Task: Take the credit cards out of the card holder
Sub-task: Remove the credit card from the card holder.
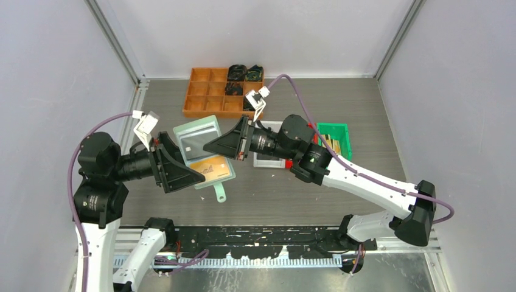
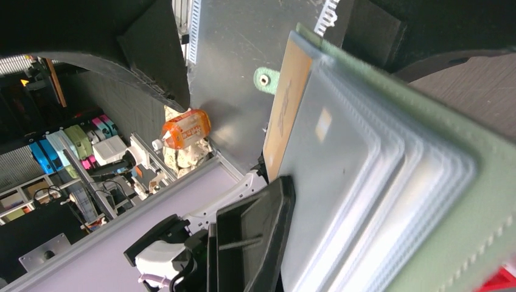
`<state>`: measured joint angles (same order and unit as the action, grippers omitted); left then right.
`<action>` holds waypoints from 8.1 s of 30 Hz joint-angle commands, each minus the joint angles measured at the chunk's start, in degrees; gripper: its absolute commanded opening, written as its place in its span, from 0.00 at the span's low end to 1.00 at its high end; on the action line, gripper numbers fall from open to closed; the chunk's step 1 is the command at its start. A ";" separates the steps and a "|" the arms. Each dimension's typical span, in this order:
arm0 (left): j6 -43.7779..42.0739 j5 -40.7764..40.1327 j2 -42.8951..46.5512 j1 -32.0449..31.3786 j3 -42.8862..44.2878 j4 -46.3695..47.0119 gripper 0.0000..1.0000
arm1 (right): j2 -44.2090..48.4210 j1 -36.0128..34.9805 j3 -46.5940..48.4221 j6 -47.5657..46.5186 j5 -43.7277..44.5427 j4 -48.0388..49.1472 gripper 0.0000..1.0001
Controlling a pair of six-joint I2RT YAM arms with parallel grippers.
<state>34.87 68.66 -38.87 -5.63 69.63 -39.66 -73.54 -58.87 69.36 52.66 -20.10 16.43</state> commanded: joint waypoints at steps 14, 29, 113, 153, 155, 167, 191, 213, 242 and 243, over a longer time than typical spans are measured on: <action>4.52 0.83 2.05 -0.01 -3.15 6.91 0.38 | 4.41 -2.90 -7.53 -1.38 13.09 15.99 0.01; -9.63 -1.09 0.48 0.00 -1.37 -6.64 0.00 | 7.25 -3.39 -6.44 -7.68 10.30 5.67 0.52; -10.56 10.67 -6.49 -0.61 2.95 -1.94 0.49 | 9.43 4.38 -4.50 -9.59 -4.22 4.82 0.01; -48.28 -18.10 -12.27 -0.52 7.45 -33.58 0.00 | 15.29 6.75 -2.99 -8.22 6.22 -13.25 0.69; -49.31 -17.20 -13.32 -0.53 7.58 -35.41 0.00 | 12.69 6.80 -2.33 -5.58 1.64 -12.46 0.68; -53.09 -8.98 -18.43 -0.62 10.08 -44.97 0.00 | -3.02 4.85 -5.37 8.06 -13.23 4.35 0.63; -51.59 -2.20 -21.03 -0.74 12.30 -44.79 0.12 | -9.49 3.34 -5.36 11.36 -16.31 10.44 0.47; -55.07 6.55 -22.25 -0.73 16.41 -50.17 0.25 | -7.22 4.92 -13.41 18.49 -12.48 22.94 0.01; -19.03 11.48 -13.98 -0.70 8.42 -14.88 0.15 | -0.91 5.61 -21.04 16.49 -10.79 24.87 0.02; -19.32 10.86 -14.05 -0.70 8.60 -15.42 0.15 | -1.00 5.61 -20.95 16.58 -10.88 24.96 0.02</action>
<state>13.39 75.44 -54.46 -6.42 76.44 -61.28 -74.87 -53.76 49.98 70.67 -30.26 44.56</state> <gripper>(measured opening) 0.157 0.042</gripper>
